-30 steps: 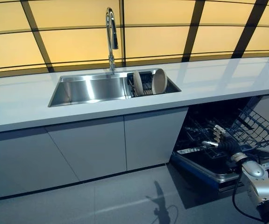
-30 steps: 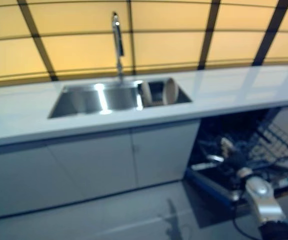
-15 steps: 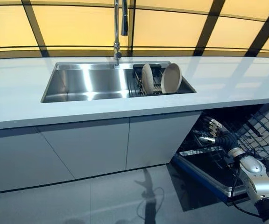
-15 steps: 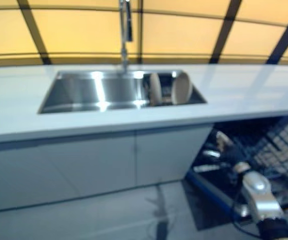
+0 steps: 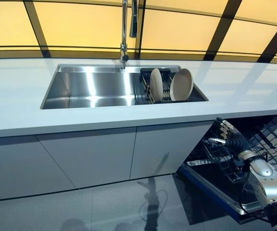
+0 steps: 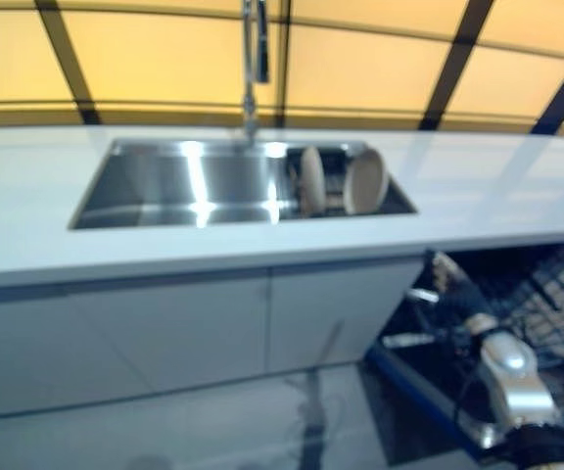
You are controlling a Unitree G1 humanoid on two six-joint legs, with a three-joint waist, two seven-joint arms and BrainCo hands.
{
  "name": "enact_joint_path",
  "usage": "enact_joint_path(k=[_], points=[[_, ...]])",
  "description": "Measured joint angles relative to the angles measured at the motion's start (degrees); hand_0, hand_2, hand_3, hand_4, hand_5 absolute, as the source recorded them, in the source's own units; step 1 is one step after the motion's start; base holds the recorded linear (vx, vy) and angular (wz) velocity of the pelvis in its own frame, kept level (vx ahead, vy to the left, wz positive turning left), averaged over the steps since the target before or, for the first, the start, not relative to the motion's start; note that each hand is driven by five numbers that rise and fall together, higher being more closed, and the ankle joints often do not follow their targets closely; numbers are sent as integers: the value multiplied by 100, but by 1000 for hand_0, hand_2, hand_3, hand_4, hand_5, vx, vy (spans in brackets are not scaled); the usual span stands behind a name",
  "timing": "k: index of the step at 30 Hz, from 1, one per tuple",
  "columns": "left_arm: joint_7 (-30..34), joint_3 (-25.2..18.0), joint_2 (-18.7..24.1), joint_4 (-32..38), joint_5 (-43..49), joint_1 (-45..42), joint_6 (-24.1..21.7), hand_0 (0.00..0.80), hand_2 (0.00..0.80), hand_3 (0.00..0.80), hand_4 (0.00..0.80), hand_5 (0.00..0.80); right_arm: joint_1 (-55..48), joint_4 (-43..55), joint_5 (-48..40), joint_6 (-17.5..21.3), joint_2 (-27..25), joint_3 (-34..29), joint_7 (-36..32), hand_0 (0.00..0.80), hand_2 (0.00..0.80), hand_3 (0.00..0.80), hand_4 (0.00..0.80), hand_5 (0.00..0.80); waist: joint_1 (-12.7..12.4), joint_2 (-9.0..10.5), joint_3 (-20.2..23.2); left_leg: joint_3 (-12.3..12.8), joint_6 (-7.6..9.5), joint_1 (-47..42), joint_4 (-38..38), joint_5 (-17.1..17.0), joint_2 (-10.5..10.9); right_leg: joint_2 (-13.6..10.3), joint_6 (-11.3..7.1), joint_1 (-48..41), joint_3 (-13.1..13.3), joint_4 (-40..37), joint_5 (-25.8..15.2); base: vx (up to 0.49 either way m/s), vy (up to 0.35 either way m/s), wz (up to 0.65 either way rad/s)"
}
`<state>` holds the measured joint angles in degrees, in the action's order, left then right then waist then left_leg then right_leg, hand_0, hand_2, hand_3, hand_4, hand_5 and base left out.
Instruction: Take plates into dishwasher
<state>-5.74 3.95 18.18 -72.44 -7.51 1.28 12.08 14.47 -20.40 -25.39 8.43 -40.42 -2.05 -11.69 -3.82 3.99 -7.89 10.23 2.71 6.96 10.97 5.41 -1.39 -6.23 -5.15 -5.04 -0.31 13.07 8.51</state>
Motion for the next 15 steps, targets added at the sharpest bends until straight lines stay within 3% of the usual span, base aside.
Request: enact_joint_path(k=[1, 2, 3, 4, 5, 7, 8, 9, 11, 12, 14, 15], points=[[2, 37, -2, -4, 1, -10, 0, 0, 0, 0, 0, 0, -7, 4, 1, 2, 15, 3, 4, 0, 0, 0, 0, 0, 3, -37, 22, 37, -14, -73, -78, -32, 49, -12, -13, 174, -61, 366, -9, 303, 307, 0], [2, 128, -8, -6, 3, -7, 5, 0, 0, 0, 0, 0, -46, 3, 3, 3, 14, 8, 19, 0, 0, 0, 0, 0, 151, -103, 74, 17, 44, -267, -281, -67, 135, -48, -36, 567, -98, 1288, -44, 310, 238, 18], [-5, 207, 0, 17, 6, -20, 18, 0, 0, 0, 0, 0, -134, 41, 3, 10, 20, 35, 48, 0, 0, 0, 0, 0, 230, -164, 90, -101, 148, -530, -548, -148, 217, -132, -147, 1112, -75, 2464, -339, 255, 136, 22], [-11, 224, 17, 8, 8, -73, 32, 0, 0, 0, 0, 0, -183, 40, 12, 11, 18, 96, 61, 0, 0, 0, 0, 0, 318, -183, 112, -230, 171, -652, -751, -247, 270, -141, -226, 1460, -44, 3113, -514, 277, 20, 38], [-19, 210, 57, 67, 12, -119, 59, 0, 0, 0, 0, 0, -298, 78, 26, 3, 36, 103, 68, 0, 0, 0, 0, 0, 450, -244, 151, -321, 211, -831, -985, -337, 267, -57, -225, 1763, -130, 3142, -374, 319, -108, 31], [-49, 205, 134, 80, 60, -163, 120, 0, 0, 0, 0, 0, -301, 201, 42, -15, 24, 124, 96, 0, 0, 0, 0, 0, 612, -236, 138, -416, 198, -967, -1144, -371, 293, 75, -154, 2050, -342, 2106, -160, 384, -164, 27], [-71, 191, 137, 17, 116, -136, 154, 0, 0, 0, 0, 0, -331, 271, 48, -17, 14, 120, 112, 0, 0, 0, 0, 0, 736, -177, 128, -498, 190, -1049, -1172, -306, 319, 203, -154, 2199, -346, 1154, -211, 427, -168, 48], [-88, 179, 131, -10, 127, -125, 206, 0, 0, 0, 0, 0, -385, 318, 46, -29, 15, 105, 123, 0, 0, 0, 0, 0, 871, -167, 124, -709, 171, -1061, -1177, -256, 354, 224, -185, 2275, -339, 252, -376, 386, -152, 71], [-89, 177, 121, -91, 127, -119, 240, 0, 0, 0, 0, 0, -416, 343, 46, -32, 23, 91, 132, 0, 0, 0, 0, 0, 1052, -39, 106, -904, 168, -1303, -1338, -231, 431, 116, -228, 2315, -341, -854, -874, 206, -85, 65], [-88, 178, 108, -97, 125, -144, 254, 0, 0, 0, 0, 0, -439, 358, 46, -33, 37, 63, 140, 0, 0, 0, 0, 0, 1070, -4, 105, -970, 154, -1447, -1354, -168, 453, 56, -212, 2338, -382, -1041, -1018, 157, -119, 49], [-90, 179, 60, -70, 117, -269, 286, 0, 0, 0, 0, 0, -439, 359, 47, -37, 37, 44, 172, 0, 0, 0, 0, 0, 1075, 8, 111, -991, 56, -1712, -1362, -39, 447, -133, -145, 2325, -796, -877, -1126, 134, -106, 51], [-94, 183, 48, -17, 101, -322, 288, 0, 0, 0, 0, 0, -445, 358, 47, -39, 18, 42, 190, 0, 0, 0, 0, 0, 1081, -37, 171, -646, -114, -1899, -1361, 164, 317, -210, -72, 2270, -1121, -374, -1158, 156, -69, 52]])
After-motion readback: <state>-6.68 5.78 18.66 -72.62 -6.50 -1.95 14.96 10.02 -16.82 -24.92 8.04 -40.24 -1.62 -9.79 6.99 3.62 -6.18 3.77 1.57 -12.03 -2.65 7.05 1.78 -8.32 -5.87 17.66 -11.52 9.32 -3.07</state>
